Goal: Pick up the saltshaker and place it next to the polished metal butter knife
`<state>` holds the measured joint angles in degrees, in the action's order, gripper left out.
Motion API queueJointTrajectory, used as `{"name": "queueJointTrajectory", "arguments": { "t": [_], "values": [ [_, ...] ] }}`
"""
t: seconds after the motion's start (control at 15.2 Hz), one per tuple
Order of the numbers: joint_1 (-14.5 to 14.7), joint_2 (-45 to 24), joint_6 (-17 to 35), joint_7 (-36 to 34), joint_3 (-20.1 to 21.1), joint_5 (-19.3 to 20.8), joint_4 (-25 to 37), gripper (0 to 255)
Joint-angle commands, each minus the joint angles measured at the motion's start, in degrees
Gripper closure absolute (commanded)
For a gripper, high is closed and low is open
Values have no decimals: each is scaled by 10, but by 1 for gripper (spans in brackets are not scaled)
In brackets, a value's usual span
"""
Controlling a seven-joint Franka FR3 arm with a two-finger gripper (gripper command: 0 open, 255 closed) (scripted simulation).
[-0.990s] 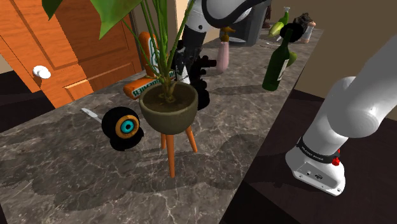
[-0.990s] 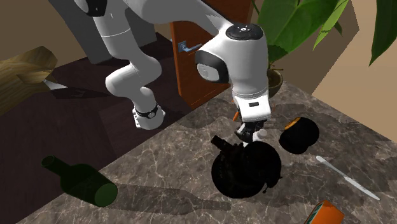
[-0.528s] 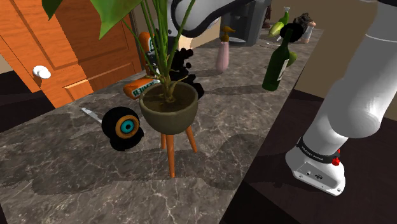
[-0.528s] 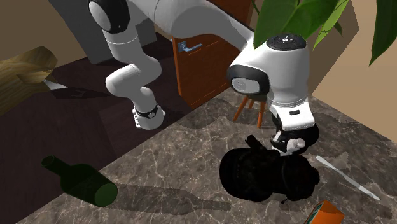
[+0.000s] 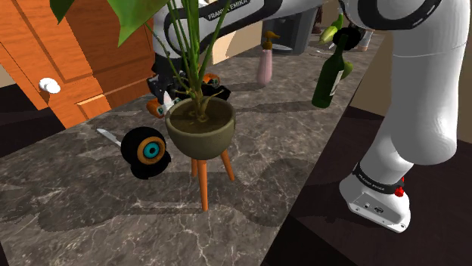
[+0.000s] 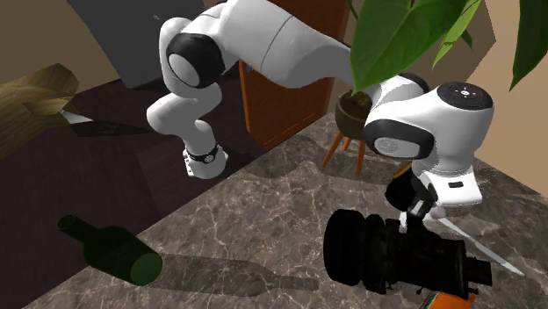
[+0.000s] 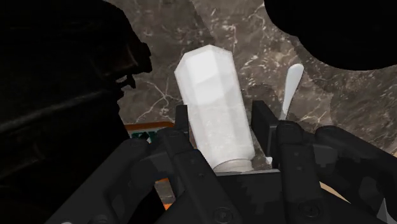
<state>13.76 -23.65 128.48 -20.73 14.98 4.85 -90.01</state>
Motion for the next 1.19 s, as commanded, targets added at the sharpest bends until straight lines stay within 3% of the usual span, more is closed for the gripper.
{"name": "queueJointTrajectory", "arguments": {
  "t": [0.0,0.33,0.4,0.46,1.12],
  "values": [
    [18,-54,-18,-15,-4,16,71,255],
    [68,-213,-102,-29,-16,41,313,255],
    [82,-259,-131,-29,-19,45,389,255],
    [105,-342,-192,-23,-25,49,535,255],
    [93,-323,-99,-30,-27,49,421,255]
  ]
}}
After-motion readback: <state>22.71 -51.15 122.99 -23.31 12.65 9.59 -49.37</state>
